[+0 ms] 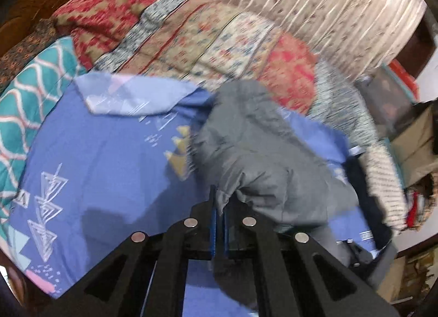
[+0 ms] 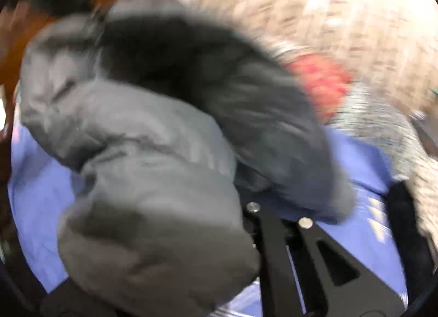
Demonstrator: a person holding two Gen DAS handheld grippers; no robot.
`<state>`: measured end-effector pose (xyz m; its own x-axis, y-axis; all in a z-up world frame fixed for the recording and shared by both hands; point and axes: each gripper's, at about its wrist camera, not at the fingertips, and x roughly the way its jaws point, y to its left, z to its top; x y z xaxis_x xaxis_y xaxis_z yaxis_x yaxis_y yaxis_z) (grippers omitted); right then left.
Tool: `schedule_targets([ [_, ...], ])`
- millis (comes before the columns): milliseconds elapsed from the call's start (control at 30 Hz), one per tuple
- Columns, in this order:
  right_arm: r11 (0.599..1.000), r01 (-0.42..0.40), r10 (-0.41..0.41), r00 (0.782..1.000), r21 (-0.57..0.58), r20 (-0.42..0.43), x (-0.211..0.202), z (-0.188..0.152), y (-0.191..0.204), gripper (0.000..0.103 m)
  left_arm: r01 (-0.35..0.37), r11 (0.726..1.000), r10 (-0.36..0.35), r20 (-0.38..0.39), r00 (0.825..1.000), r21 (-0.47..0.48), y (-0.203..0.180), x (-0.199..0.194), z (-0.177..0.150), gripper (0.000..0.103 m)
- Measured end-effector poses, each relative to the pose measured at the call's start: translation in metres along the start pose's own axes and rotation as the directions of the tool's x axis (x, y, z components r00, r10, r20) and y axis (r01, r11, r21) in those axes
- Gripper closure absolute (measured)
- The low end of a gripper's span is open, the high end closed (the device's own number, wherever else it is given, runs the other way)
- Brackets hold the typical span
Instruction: Fold large clothes
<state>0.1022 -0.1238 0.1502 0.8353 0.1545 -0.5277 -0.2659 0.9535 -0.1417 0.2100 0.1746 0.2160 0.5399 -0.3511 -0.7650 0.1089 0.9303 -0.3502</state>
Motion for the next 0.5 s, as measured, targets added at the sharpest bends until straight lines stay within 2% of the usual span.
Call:
schedule_targets([
  [100, 0.990, 0.056, -0.071, 0.991, 0.128, 0.115, -0.069, 0.041, -0.054, 0.101, 0.120, 0.993, -0.119, 0.094, 0.989, -0.008, -0.021, -0.038, 0.006, 0.078],
  [167, 0.983, 0.088, -0.125, 0.965, 0.161, 0.232, -0.131, 0.089, -0.086, 0.101, 0.247, 0.969, -0.241, 0.170, 0.956, -0.013, -0.036, -0.075, 0.014, 0.078],
  [200, 0.982, 0.108, -0.149, 0.945, 0.153, 0.290, -0.160, 0.113, -0.093, 0.101, 0.305, 0.952, -0.297, 0.219, 0.929, -0.003, -0.045, -0.100, 0.019, 0.078],
  [233, 0.982, 0.139, -0.178, 0.918, 0.131, 0.354, -0.195, 0.142, -0.094, 0.101, 0.336, 0.942, -0.327, 0.252, 0.911, 0.010, -0.053, -0.118, 0.023, 0.078],
  [267, 0.980, 0.166, -0.197, 0.895, 0.111, 0.400, -0.221, 0.162, -0.093, 0.101, 0.368, 0.929, -0.363, 0.311, 0.879, 0.043, -0.064, -0.149, 0.026, 0.078],
  [300, 0.974, 0.211, -0.226, 0.860, 0.084, 0.457, -0.257, 0.191, -0.089, 0.101, 0.379, 0.922, -0.380, 0.360, 0.852, 0.075, -0.074, -0.177, 0.027, 0.078],
  [333, 0.969, 0.238, -0.243, 0.839, 0.074, 0.486, -0.280, 0.205, -0.085, 0.101, 0.380, 0.920, -0.386, 0.396, 0.833, 0.096, -0.080, -0.197, 0.027, 0.078],
  [400, 0.952, 0.304, -0.280, 0.800, 0.043, 0.531, -0.324, 0.246, -0.077, 0.101, 0.371, 0.919, -0.387, 0.491, 0.780, 0.135, -0.097, -0.249, 0.023, 0.078],
  [433, 0.946, 0.322, -0.291, 0.793, 0.038, 0.536, -0.339, 0.258, -0.074, 0.101, 0.350, 0.924, -0.375, 0.542, 0.752, 0.153, -0.106, -0.276, 0.021, 0.078],
  [500, 0.937, 0.348, -0.312, 0.784, 0.037, 0.536, -0.360, 0.285, -0.074, 0.101, 0.303, 0.936, -0.347, 0.595, 0.725, 0.177, -0.120, -0.305, 0.020, 0.078],
])
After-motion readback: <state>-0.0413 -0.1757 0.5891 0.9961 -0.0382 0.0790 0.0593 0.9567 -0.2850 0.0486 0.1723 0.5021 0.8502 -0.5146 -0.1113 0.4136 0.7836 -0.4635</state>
